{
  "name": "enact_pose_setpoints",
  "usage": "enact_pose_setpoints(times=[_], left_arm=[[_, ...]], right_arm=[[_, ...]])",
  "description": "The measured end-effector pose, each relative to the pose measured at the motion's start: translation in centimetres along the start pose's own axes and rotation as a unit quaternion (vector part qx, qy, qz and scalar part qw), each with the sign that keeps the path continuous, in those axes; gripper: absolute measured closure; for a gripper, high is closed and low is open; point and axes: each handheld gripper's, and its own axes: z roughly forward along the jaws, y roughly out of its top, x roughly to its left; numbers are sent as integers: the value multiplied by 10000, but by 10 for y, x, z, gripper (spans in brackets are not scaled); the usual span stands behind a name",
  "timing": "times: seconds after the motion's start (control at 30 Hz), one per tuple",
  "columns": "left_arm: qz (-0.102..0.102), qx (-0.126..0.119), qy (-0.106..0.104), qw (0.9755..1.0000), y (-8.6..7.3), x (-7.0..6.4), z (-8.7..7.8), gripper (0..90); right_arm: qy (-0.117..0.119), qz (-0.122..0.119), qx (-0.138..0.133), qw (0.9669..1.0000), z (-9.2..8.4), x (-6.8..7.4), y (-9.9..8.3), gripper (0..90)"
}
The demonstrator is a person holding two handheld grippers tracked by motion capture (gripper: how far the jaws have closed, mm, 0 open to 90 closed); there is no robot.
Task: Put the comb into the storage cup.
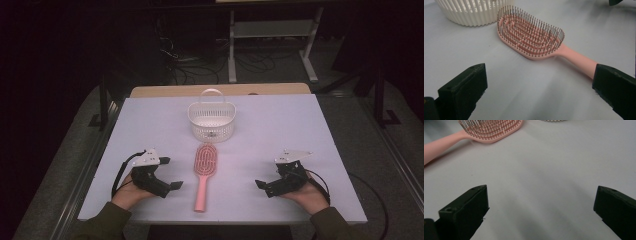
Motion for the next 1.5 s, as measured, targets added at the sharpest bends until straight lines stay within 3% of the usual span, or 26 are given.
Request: enact_pose_setpoints(times=[0.23,1.1,1.5], left_arm=[[-86,-1,-44,10000,3,1,2,0],[-84,-71,-276,9996,22,-4,7,0],[-59,-111,-474,9988,35,-11,22,0]], right_arm=[[1,47,12,10000,-1,-2,-2,0],[-17,130,-24,9999,-1,-5,-1,0],[-7,140,-61,9999,-2,-6,-1,0]])
